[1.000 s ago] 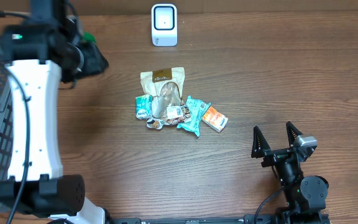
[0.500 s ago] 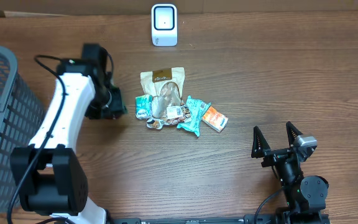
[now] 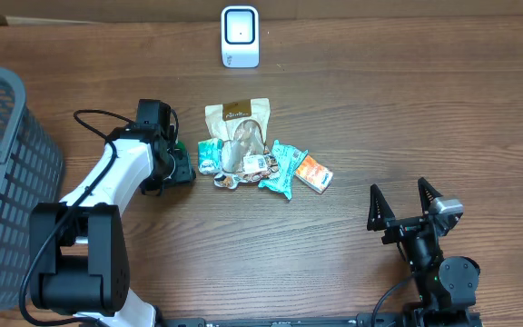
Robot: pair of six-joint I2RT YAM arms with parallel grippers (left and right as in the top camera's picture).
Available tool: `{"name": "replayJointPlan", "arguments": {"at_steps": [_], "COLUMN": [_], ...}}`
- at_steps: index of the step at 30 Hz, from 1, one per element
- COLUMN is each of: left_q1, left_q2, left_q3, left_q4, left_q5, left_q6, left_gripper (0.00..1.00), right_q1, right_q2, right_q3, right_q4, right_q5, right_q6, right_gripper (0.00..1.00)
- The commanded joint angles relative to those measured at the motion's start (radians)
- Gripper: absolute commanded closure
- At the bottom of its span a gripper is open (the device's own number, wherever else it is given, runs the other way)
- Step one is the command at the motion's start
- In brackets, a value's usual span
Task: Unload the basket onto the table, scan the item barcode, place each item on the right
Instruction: 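Place the green-lidded jar left of the pile with the left gripper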
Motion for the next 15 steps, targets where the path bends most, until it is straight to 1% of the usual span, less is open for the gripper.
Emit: {"name": "replayJointPlan", "arguments": {"at_steps": [1,3,4,8,11,15], "left_q1": [0.000,0.000,0.000,0.000,0.000,0.000], "left_q2": [-0.005,-0.005,-0.005,-0.005,-0.012,-0.050], "left_q3": [-0.028,-0.028,-0.028,-0.027,-0.023,0.031], "left_q4": [-0.001,-0.006,-0.007,-0.010,-0.016,-0.079], "left_q5": [-0.006,-0.004,0.001,0.020,0.021,0.026], "left_q6": [0.010,0.010,0.010,0.001,-0.019,-0.024], "left_gripper": [0.42,0.33,0.26,0.15,0.15,0.16], "right_q1": [-0.005,-0.005,-0.005,-0.005,-0.005,-0.005], "right_q2": [-0.008,-0.008,-0.008,-0.008,-0.008,-0.008], "right_q3": [-0.011,-0.011,-0.011,-0.011,-0.011,-0.011], "right_q4": [0.005,0.005,0.005,0.005,0.005,0.005], "right_q5": [0.009,0.009,0.009,0.009,0.009,0.009], "right_q6": [-0.005,-0.005,-0.005,-0.005,-0.005,-0.005], "right_gripper": [0.00,0.00,0.00,0.00,0.00,0.00]}}
